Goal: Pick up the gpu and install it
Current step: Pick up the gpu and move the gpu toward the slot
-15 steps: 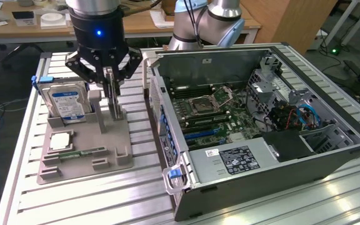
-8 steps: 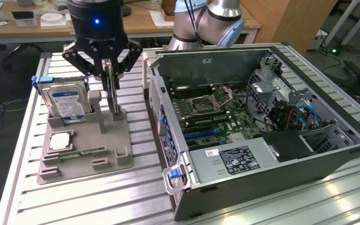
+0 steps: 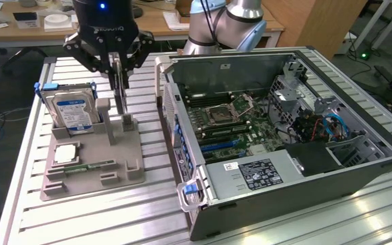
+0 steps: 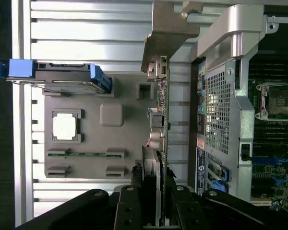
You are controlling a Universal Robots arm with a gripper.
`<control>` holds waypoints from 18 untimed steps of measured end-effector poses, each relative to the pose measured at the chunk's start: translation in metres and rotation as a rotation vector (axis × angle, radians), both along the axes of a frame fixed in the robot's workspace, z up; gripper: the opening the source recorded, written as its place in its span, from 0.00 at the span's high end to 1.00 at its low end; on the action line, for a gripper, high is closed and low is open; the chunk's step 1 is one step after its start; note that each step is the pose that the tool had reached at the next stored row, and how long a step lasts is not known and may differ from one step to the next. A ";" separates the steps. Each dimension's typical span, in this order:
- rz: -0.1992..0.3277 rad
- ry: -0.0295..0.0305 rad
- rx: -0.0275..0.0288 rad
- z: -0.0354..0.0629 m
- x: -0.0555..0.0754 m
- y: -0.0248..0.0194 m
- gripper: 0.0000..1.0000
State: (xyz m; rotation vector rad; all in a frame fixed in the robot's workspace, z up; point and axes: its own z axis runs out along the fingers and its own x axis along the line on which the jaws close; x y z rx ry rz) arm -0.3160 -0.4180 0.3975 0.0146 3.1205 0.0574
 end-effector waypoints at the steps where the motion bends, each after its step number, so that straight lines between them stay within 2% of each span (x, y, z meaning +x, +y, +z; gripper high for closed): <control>1: 0.000 -0.0001 0.0001 0.0024 0.000 0.0000 0.73; 7: 0.000 -0.0001 0.0002 0.0048 0.005 0.0000 0.73; 18: -0.004 0.0001 0.0002 0.0047 0.035 0.0000 0.73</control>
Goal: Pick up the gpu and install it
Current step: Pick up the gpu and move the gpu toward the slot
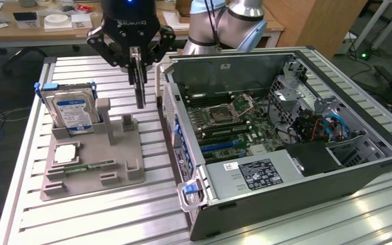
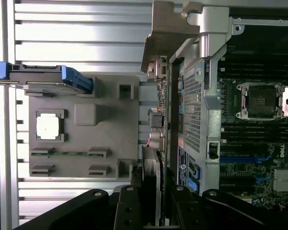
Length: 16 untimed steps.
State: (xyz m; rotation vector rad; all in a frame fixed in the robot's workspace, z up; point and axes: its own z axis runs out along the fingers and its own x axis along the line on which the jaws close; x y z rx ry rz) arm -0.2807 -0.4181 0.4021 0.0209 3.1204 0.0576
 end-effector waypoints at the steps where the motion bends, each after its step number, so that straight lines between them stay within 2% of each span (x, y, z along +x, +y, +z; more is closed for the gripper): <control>1: -0.001 0.0000 -0.0001 0.0000 0.002 0.0000 0.73; 16: -0.012 -0.0001 0.0001 -0.0001 0.035 0.0000 0.73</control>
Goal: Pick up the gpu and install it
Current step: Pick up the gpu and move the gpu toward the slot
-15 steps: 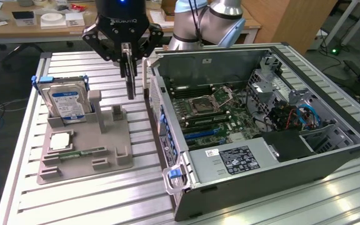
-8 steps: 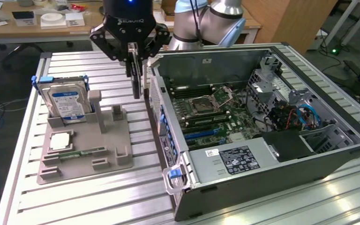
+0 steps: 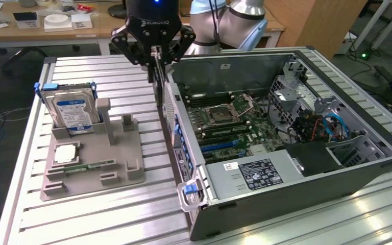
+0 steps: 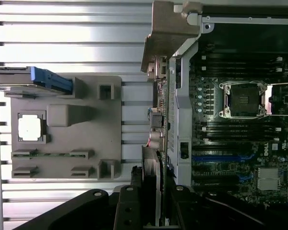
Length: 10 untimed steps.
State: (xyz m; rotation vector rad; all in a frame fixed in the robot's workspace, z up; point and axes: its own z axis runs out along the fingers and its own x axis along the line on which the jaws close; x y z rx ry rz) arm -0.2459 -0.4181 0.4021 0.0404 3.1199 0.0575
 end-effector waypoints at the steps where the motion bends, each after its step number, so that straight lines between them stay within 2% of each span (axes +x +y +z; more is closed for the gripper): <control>1: 0.000 0.0000 0.0000 0.0000 0.003 0.0000 0.73; 10: -0.003 0.0000 0.0000 0.0000 0.027 0.0000 0.73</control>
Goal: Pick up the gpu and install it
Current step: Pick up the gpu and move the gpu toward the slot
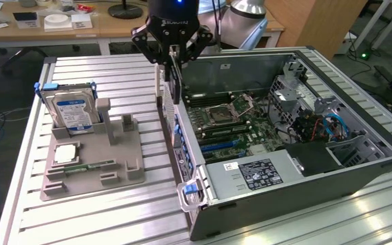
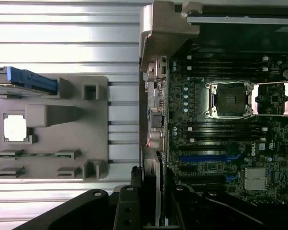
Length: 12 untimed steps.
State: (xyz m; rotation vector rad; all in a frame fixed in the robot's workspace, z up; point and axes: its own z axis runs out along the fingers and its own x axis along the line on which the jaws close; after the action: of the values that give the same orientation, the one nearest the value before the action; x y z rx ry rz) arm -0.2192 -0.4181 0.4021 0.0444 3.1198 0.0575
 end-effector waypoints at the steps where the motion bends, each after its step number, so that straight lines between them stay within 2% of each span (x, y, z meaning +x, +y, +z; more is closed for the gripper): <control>1: -0.001 0.0000 0.0000 0.0000 0.002 0.0000 0.73; 12: -0.005 0.0000 0.0000 0.0000 0.031 0.0000 0.73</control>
State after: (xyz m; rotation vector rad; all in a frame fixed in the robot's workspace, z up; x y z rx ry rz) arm -0.1879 -0.4181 0.4021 0.0527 3.1196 0.0574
